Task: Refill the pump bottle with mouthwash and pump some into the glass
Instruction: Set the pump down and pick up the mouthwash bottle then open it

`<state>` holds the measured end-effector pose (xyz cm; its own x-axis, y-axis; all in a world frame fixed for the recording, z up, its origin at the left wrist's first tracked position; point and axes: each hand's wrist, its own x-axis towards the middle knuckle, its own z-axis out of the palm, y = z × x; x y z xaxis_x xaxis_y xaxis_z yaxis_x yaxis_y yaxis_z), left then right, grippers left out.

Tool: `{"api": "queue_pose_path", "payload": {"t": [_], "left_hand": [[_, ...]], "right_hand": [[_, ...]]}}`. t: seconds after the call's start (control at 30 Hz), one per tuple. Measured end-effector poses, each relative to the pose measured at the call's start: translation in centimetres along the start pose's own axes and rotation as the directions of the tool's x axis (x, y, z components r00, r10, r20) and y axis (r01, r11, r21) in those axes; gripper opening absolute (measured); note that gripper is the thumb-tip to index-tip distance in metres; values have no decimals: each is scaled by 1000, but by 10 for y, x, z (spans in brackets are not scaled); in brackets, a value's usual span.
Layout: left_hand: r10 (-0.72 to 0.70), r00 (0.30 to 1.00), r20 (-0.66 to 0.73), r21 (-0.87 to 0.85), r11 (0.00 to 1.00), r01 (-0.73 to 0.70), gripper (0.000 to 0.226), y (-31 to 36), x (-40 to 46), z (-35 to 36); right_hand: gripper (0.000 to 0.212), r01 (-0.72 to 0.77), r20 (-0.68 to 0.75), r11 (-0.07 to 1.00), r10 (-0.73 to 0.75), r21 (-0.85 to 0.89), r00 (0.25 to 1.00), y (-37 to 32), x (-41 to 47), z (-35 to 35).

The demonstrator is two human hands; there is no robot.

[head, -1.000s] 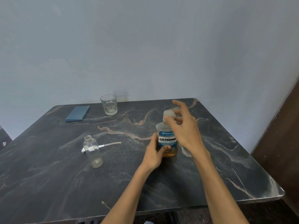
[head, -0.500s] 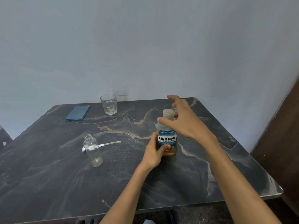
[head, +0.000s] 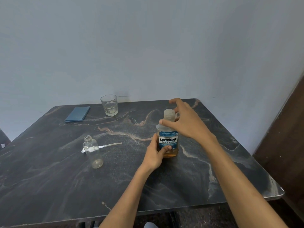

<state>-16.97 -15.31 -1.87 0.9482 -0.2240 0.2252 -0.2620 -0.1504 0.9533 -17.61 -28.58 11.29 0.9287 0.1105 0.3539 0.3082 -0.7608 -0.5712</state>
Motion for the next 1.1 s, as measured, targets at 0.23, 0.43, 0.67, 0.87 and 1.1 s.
{"api": "queue_pose_path", "payload": {"t": [0.23, 0.43, 0.67, 0.87, 1.1], "left_hand": [[-8, 1000, 10, -7, 1000, 8, 45, 0, 0, 0], [-12, 1000, 10, -12, 1000, 12, 46, 2, -1, 0], [-21, 1000, 18, -8, 1000, 21, 48, 5, -2, 0], [-16, 1000, 10, -5, 1000, 16, 48, 6, -3, 0], [0, 1000, 3, 6, 1000, 0, 47, 5, -2, 0]], "right_hand": [[56, 67, -4, 997, -67, 38, 998, -2, -3, -2], [46, 101, 115, 987, -115, 122, 987, -1, -1, -11], [44, 87, 156, 968, -126, 236, 980, 2, 2, -16], [44, 147, 138, 970, -175, 194, 975, 11, 0, -15], [58, 135, 215, 964, -186, 231, 959, 10, 4, -12]]}}
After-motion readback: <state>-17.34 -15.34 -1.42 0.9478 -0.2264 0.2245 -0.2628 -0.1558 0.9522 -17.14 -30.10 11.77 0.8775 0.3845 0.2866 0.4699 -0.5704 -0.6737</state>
